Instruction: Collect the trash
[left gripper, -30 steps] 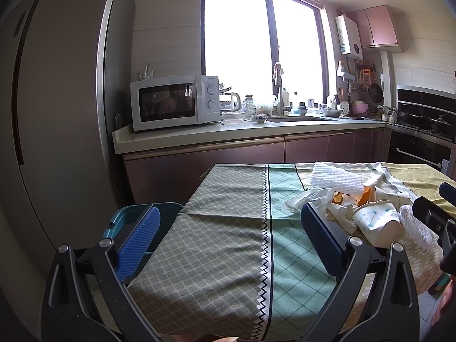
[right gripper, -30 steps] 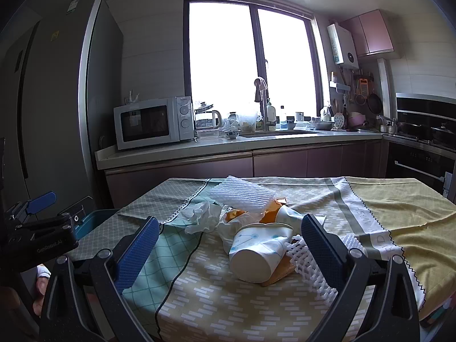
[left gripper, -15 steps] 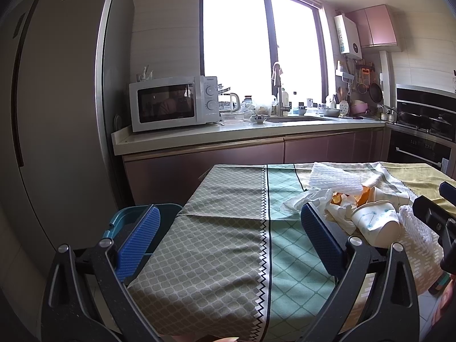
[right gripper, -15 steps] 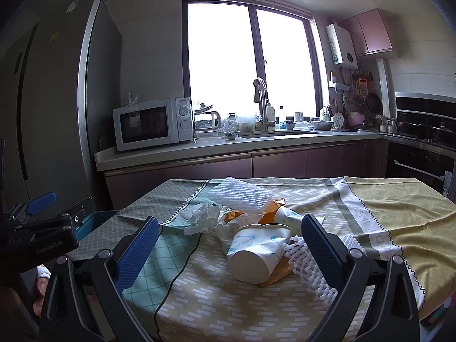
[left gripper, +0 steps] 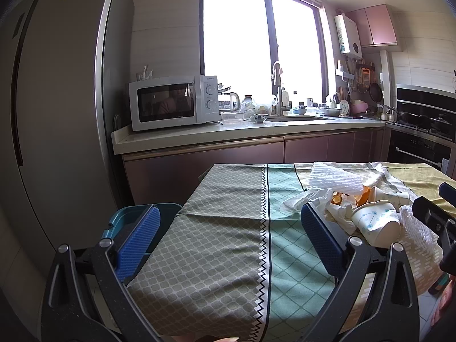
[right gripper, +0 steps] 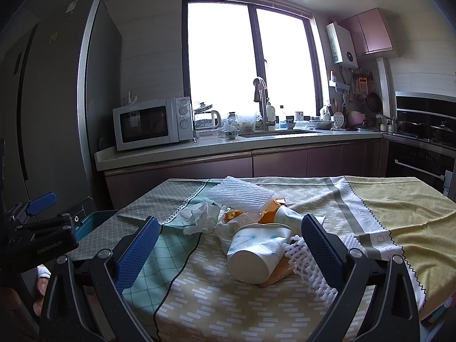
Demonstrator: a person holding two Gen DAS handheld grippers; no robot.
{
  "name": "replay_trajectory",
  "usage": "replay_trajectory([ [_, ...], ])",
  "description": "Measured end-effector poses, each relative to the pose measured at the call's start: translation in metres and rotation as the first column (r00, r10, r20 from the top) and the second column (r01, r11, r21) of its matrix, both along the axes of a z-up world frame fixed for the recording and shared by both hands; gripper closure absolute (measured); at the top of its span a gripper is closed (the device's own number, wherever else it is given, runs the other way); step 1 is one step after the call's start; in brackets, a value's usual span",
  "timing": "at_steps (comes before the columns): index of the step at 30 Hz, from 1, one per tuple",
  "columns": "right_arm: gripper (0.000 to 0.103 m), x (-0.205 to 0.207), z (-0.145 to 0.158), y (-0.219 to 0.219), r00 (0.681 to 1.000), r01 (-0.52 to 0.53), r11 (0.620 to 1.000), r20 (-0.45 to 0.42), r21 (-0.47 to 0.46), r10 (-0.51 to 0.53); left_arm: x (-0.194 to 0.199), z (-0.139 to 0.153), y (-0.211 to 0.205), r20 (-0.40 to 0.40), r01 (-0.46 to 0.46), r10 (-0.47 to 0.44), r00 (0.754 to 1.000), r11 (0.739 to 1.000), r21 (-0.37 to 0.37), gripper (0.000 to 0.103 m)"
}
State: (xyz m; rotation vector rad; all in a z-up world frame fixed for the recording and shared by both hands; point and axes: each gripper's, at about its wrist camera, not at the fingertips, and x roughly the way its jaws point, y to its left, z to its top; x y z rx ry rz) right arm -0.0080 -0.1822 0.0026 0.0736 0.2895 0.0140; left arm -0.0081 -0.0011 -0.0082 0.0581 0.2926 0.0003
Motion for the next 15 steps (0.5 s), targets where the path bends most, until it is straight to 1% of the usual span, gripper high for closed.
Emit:
replay_trajectory([
  [15,0.006,0.0013,-0.0018,-0.0027,1.0,-0.005,1.0,-0.01,0.009,0.005,0.0037,-0.0029,-0.0022,-0.011,0.01,-0.01,1.0,1.0,0.001,0.006],
])
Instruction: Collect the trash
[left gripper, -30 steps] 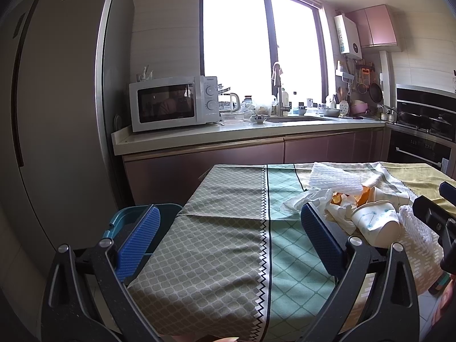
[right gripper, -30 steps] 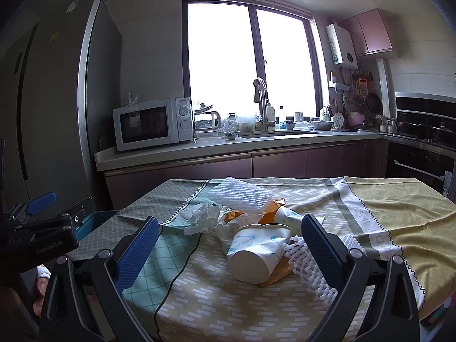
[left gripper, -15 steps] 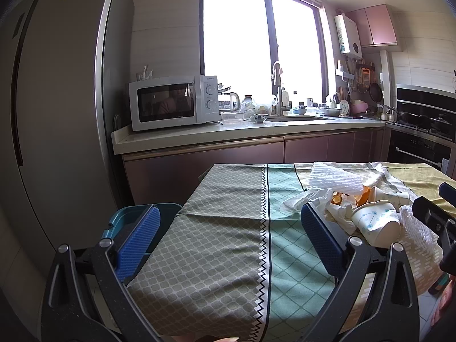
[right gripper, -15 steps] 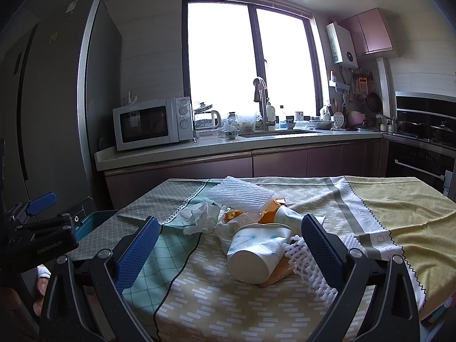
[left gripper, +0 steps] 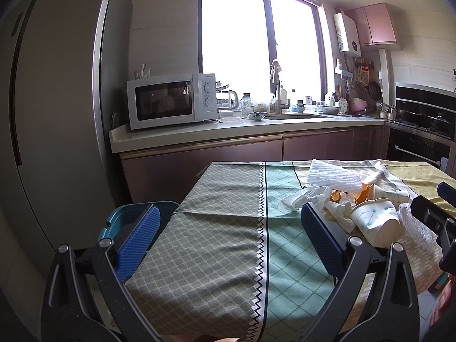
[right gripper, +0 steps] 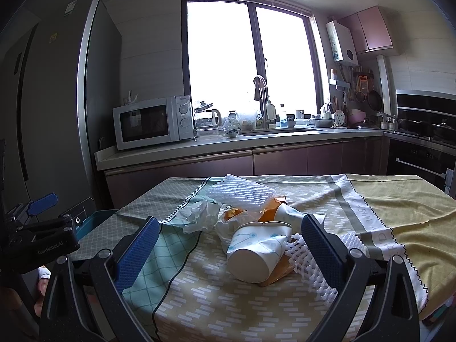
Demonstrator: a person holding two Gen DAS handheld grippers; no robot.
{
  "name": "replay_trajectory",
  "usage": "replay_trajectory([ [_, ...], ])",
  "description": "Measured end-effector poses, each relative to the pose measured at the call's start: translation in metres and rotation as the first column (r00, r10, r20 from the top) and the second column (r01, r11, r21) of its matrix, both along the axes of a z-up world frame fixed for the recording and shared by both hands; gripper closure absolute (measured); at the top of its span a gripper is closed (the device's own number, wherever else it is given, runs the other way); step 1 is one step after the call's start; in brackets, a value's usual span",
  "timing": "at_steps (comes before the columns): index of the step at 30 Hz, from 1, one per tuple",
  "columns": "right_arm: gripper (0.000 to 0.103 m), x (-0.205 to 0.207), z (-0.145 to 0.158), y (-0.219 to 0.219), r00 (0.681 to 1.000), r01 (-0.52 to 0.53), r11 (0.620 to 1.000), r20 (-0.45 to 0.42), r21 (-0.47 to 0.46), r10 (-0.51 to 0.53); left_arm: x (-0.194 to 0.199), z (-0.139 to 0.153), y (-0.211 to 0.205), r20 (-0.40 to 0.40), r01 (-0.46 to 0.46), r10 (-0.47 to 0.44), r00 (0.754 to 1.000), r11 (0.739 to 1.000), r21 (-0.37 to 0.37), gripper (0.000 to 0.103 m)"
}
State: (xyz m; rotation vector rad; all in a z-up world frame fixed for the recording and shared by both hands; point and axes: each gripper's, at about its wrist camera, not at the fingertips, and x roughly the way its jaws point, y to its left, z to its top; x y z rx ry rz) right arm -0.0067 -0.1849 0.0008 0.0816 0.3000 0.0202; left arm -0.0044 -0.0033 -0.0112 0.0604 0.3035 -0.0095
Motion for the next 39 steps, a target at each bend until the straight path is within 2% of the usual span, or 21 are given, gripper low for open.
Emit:
replay_trajectory([
  [11,0.006,0.008,-0.007,-0.016,0.999,0.013,1.0,-0.033,0.021,-0.013,0.013,-0.007,-0.013,-0.04,0.046,-0.046,0.998,0.999,-0.001,0.006],
  [16,0.006,0.012,-0.012,-0.032,0.997,0.053,0.998,-0.064,0.023,-0.052,0.022,-0.01,-0.025,-0.068,0.11,-0.11,0.992,0.994,-0.004,0.006],
  [19,0.006,0.014,-0.016,-0.047,0.992,0.089,0.996,-0.09,0.031,-0.086,0.033,-0.013,-0.032,-0.102,0.155,-0.156,0.982,0.988,-0.024,0.006],
  [26,0.006,0.02,-0.027,-0.083,0.974,0.162,0.986,-0.163,0.028,-0.156,0.064,-0.019,-0.051,-0.153,0.215,-0.215,0.965,0.976,-0.018,0.006],
  [33,0.007,0.034,-0.045,-0.095,0.955,0.164,0.986,-0.251,0.011,-0.156,0.101,-0.031,-0.079,-0.228,0.304,-0.296,0.927,0.953,-0.001,0.006],
  [39,0.014,0.042,-0.055,-0.101,0.944,0.154,0.988,-0.297,0.01,-0.144,0.142,-0.041,-0.097,-0.289,0.322,-0.31,0.906,0.947,-0.007,0.013],
])
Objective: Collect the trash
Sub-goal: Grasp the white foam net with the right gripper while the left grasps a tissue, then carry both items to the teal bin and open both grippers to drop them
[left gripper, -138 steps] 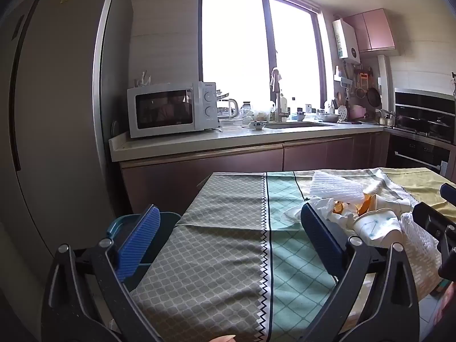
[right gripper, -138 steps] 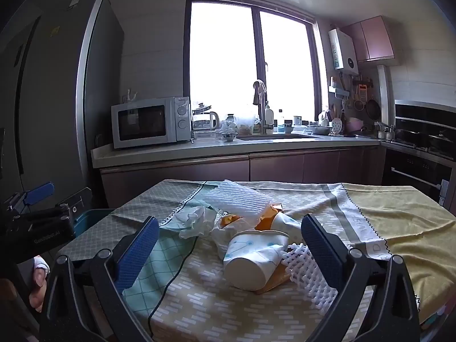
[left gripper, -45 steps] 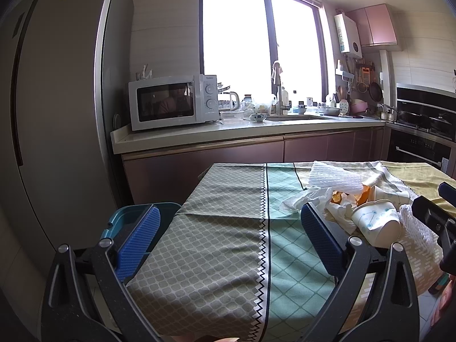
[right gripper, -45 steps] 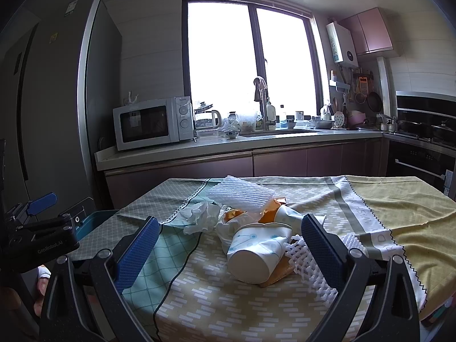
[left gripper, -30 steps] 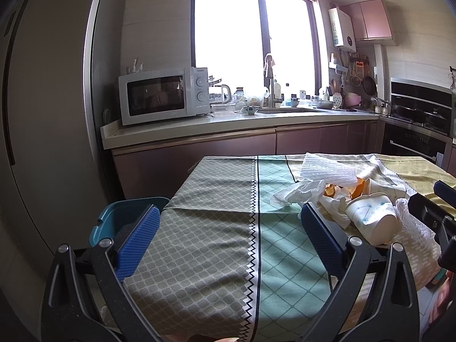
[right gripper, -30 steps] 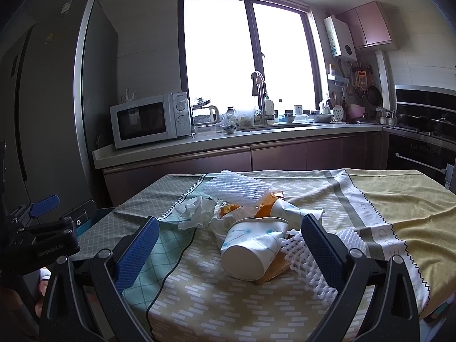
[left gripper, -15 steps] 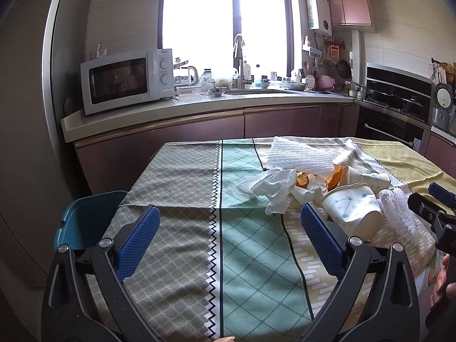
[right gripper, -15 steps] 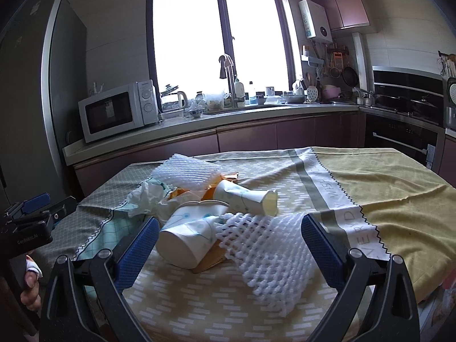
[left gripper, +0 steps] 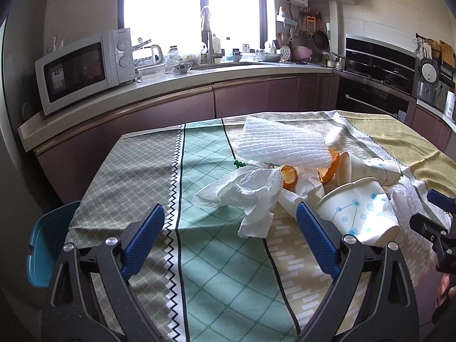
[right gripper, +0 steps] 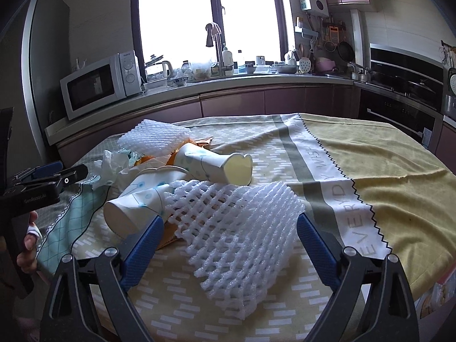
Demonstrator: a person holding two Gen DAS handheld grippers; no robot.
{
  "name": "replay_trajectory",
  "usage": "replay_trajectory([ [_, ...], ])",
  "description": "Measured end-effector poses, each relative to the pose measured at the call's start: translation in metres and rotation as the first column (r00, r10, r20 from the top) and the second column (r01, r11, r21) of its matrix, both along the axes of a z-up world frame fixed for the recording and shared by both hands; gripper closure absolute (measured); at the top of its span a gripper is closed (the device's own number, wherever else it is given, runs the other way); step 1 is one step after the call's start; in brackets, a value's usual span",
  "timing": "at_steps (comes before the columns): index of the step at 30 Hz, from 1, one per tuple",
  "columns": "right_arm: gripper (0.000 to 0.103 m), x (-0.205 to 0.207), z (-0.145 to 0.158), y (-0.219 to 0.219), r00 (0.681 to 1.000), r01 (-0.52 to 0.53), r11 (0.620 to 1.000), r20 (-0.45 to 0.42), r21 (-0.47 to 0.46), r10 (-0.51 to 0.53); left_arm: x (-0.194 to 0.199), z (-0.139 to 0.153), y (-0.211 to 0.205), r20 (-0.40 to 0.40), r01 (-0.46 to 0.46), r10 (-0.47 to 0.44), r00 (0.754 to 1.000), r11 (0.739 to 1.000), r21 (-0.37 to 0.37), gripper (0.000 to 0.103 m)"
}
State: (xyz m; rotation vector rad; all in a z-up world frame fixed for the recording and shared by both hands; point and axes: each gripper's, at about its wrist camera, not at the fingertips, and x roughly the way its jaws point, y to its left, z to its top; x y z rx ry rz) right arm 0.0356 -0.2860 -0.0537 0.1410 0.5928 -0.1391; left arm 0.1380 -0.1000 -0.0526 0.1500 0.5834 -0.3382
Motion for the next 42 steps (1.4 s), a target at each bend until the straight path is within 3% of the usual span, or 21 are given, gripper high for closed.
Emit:
replay_trajectory([
  [3,0.021,0.004,-0.003,-0.005,1.0,-0.001,1.0,-0.022,0.016,0.001,0.019,-0.006,-0.007,-0.037,0.017,-0.017,0.999,1.0,0.0,0.023],
  [9,0.043,0.009,-0.01,-0.016,0.998,-0.013,0.998,-0.053,0.069,0.017,0.047,-0.017,-0.011,-0.14,0.048,-0.052,0.989,0.998,-0.032,0.068],
  [12,0.059,0.008,-0.009,-0.022,0.999,-0.013,0.995,-0.052,0.094,0.018,0.054,-0.022,-0.007,-0.18,0.053,-0.066,0.982,0.996,-0.072,0.088],
  [14,0.081,0.007,-0.008,-0.027,0.998,-0.023,0.992,-0.047,0.121,0.029,0.053,-0.022,0.0,-0.189,0.053,-0.071,0.979,0.994,-0.097,0.097],
  [16,0.098,0.005,-0.007,-0.033,0.999,-0.02,0.988,-0.043,0.151,0.027,0.052,-0.021,0.005,-0.186,0.051,-0.071,0.98,0.992,-0.111,0.099],
  [30,0.099,-0.017,0.043,-0.035,0.993,-0.024,0.99,0.118,0.138,0.008,0.015,0.012,0.048,-0.125,0.056,-0.084,0.989,0.975,-0.214,0.101],
  [37,0.099,-0.015,0.088,0.009,0.963,-0.181,0.979,0.219,0.089,0.158,-0.009,0.038,0.083,-0.065,0.046,-0.064,0.996,0.966,-0.256,0.101],
  [42,0.099,0.001,0.113,0.059,0.903,-0.363,0.93,0.271,0.063,0.334,-0.023,0.055,0.123,-0.026,0.007,-0.015,1.0,0.963,-0.269,0.101],
])
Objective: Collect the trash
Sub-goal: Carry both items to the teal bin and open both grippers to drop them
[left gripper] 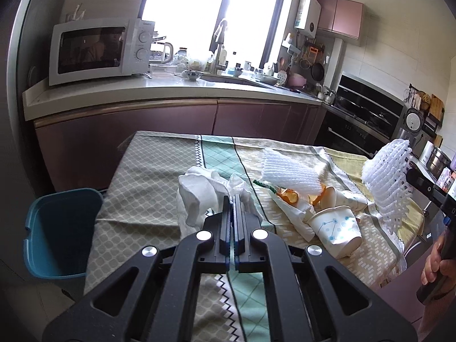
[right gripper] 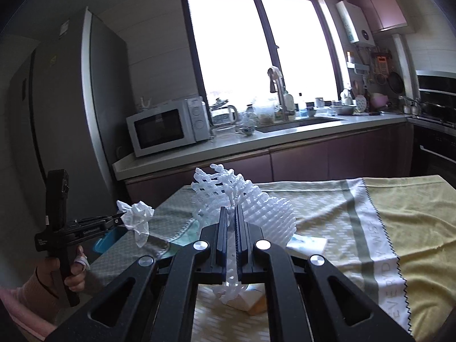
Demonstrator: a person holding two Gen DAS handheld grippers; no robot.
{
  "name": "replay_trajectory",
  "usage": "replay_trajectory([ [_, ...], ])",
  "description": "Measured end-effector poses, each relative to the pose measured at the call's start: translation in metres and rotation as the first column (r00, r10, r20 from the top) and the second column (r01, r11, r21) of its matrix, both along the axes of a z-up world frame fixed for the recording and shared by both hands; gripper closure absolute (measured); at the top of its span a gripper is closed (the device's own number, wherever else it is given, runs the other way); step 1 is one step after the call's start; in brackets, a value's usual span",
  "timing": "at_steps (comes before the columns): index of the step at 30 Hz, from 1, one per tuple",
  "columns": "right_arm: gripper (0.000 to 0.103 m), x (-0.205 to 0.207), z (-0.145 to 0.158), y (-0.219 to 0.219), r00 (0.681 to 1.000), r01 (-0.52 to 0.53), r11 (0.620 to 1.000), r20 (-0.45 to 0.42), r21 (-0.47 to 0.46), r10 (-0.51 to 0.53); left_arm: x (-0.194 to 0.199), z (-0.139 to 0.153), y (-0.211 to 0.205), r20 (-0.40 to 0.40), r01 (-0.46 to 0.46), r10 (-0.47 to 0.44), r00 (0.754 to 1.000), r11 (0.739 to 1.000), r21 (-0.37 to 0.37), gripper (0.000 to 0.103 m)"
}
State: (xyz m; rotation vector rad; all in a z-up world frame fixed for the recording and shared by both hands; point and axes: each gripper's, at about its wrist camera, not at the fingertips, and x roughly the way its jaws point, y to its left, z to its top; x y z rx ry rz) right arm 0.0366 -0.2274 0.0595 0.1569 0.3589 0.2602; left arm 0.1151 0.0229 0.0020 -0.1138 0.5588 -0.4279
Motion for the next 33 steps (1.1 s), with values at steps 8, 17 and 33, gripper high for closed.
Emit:
replay_trajectory([
  [8,0.099,0.051,0.012,0.09,0.959,-0.284,0.958,-0.009,0.031,0.284,-0.009,0.011,0.088,0.017,-0.156,0.156,0.988,0.988,0.0,0.101],
  [17,0.099,0.127,-0.001,0.199,0.851,-0.51,0.857,-0.102,0.074,0.515,0.024,-0.004,0.179,-0.036,-0.324,0.324,0.945,0.946,0.008,0.101],
  [33,0.099,0.229,-0.071,0.318,0.74,-0.564,0.817,-0.366,0.121,0.565,0.102,-0.071,0.215,-0.173,-0.363,0.365,0.915,0.931,0.048,0.101],
])
